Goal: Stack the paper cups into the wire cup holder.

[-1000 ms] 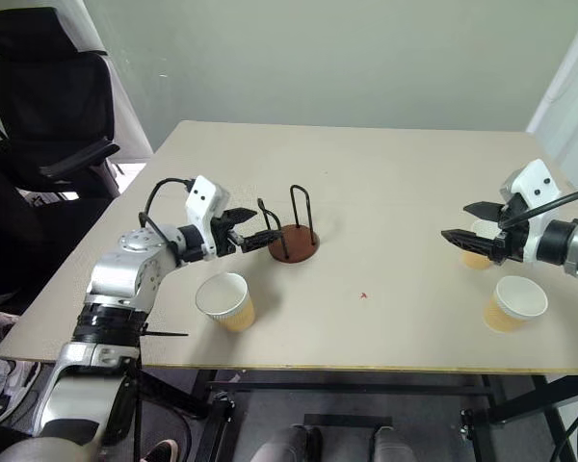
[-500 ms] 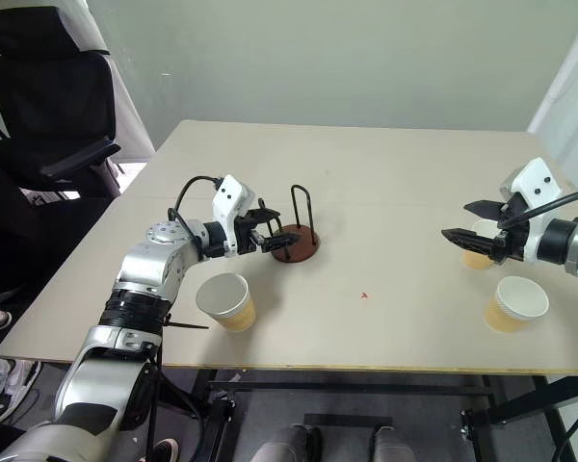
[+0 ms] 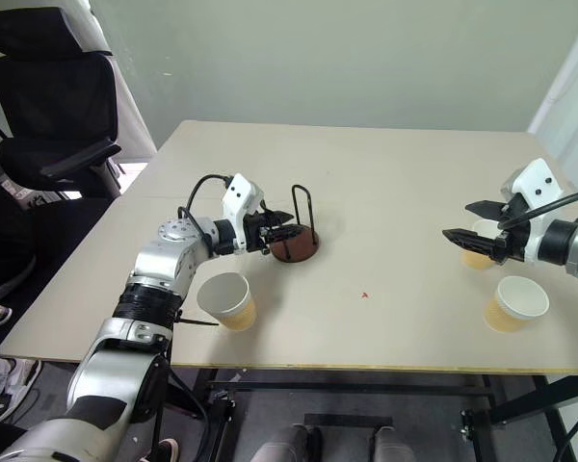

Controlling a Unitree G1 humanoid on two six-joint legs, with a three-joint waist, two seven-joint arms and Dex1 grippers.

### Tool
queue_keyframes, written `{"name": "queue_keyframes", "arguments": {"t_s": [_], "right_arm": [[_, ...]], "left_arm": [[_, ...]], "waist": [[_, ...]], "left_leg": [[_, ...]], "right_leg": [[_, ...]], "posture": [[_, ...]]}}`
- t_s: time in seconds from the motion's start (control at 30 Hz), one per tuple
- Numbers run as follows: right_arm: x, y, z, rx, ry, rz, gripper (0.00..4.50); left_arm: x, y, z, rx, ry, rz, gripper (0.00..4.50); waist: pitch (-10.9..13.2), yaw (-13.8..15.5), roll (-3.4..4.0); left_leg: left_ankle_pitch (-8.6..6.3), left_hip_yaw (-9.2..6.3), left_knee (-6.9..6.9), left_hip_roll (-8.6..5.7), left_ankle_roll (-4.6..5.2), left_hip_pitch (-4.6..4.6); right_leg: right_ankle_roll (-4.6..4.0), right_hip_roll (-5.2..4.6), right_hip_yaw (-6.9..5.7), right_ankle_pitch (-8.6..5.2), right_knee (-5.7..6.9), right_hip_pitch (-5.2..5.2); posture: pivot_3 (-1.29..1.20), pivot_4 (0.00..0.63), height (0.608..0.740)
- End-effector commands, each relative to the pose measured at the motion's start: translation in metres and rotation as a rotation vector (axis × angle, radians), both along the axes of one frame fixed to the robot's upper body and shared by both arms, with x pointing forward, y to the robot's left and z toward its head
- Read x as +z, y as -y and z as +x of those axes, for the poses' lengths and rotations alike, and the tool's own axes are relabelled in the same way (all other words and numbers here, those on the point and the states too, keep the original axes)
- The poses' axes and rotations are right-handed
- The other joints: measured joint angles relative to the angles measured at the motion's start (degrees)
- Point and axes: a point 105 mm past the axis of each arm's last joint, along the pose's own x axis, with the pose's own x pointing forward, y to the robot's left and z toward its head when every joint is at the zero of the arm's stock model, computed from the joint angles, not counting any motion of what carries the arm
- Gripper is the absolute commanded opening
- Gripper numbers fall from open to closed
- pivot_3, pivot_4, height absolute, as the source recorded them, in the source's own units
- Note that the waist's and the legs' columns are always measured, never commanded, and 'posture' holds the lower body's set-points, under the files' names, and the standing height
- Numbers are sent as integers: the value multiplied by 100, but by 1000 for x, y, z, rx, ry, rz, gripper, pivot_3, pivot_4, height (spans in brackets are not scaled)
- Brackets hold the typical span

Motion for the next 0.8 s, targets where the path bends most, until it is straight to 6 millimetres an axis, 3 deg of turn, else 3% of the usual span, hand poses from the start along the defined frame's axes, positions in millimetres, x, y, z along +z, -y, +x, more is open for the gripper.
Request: {"name": "queue_keyframes", "arguments": {"t_s": [0.03, 0.1, 0.4, 0.57, 0.8], "right_arm": [[18, 2, -6, -9, 70, -4, 3268], [19, 3, -6, -11, 70, -4, 3268], [18, 2, -11, -17, 72, -1, 3268], [21, 4, -21, -6, 54, -17, 3268], [35, 7, -37, 3, 45, -30, 3268]], "left_arm": [[14, 7, 3, -38, 52, 13, 640], [16, 9, 3, -62, 55, 27, 24], [41, 29, 0, -245, 118, 132, 24], [57, 53, -7, -389, 146, 159, 24], [62, 84, -26, -578, 129, 164, 24]], "waist": [[0, 3, 0], [0, 12, 0], [1, 31, -1], [1, 63, -1], [1, 69, -1]], "left_leg": [[0, 0, 0, 0, 0, 0], [0, -1, 4, 0, 0, -4], [-5, -1, 11, -2, 5, -11], [-14, 0, 13, -4, 10, -17], [-40, 0, 61, -2, 44, -35]], "right_leg": [[0, 0, 0, 0, 0, 0], [2, 0, 0, 2, 0, 0], [5, 0, 2, 2, -3, -1], [14, -2, 3, -3, -8, 0], [39, 1, 3, -23, -3, -3]], "posture": [[0, 150, 740], [0, 150, 740], [0, 150, 740], [0, 150, 740], [0, 150, 740]]}}
